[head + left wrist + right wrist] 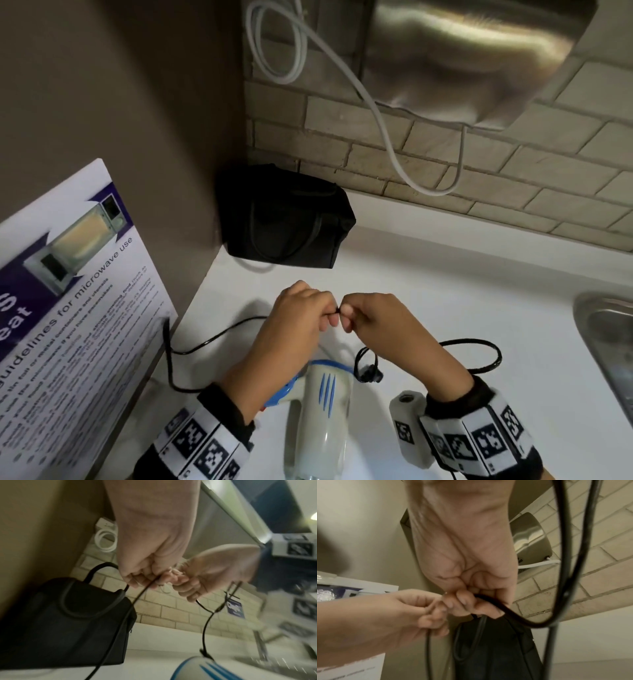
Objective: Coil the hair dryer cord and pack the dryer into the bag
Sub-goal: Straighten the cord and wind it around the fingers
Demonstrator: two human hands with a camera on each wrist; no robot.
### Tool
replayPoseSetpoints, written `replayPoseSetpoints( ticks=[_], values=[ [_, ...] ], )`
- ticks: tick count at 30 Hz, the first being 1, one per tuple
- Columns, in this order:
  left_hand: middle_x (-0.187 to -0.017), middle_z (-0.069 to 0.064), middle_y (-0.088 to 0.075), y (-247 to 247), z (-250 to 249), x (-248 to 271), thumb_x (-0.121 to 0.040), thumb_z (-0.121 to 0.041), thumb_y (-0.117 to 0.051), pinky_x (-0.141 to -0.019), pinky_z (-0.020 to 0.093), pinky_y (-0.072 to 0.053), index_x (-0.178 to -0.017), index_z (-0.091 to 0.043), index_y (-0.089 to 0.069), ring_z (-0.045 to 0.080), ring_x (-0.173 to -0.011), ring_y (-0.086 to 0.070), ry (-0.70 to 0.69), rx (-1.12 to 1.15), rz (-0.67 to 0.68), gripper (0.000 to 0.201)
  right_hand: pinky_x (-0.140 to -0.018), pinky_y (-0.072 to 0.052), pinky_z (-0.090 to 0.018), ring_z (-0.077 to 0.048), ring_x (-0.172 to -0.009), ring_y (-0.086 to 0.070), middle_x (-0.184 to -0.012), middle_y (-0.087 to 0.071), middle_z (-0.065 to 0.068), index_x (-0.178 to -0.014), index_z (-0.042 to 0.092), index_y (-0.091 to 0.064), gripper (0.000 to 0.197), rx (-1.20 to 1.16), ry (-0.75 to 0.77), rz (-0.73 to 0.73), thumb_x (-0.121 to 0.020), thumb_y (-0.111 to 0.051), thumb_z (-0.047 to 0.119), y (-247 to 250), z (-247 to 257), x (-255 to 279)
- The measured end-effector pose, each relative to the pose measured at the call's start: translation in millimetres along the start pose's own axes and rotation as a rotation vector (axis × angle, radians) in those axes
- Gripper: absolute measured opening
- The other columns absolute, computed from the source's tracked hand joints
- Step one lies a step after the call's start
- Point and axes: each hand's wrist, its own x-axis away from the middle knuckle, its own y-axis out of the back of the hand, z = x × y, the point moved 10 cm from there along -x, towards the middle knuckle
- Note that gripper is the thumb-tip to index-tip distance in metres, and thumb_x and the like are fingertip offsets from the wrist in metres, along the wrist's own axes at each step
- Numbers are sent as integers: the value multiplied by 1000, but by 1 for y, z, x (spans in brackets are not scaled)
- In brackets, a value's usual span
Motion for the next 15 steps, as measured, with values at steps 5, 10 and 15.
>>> replayPoseSetpoints(
  ticks=[5, 10, 15],
  values=[
    [-55, -7, -40, 23, 21, 11, -73, 10, -36, -55, 17, -30, -56, -29, -41, 6, -58, -39, 177, 364, -49, 42, -53, -33, -13, -2, -53, -43, -48, -43, 12, -56, 30, -37, 46, -92, 10, -80, -88, -46, -1, -2, -15, -5],
    [-56, -4, -35, 52, 48, 15, -78, 21, -30, -60, 10, -32, -56, -11, -38, 3, -55, -34, 273, 595, -195, 39, -56, -40, -22, -6, -51, -40, -52, -42, 11, -59, 22, -39, 37, -142, -102, -35, -80, -43, -8, -17, -41, -11],
    [-53, -10, -42, 62, 89, 30, -85, 7, -31, -66, 12, -34, -58, -15, -40, 5, -59, -39, 391, 532, -261, 37, -56, -34, -22, -11, -53, -35, -58, -43, 7, -58, 25, -36, 38, -90, -103, -17, -85, -42, -1, -23, -45, -17]
  ],
)
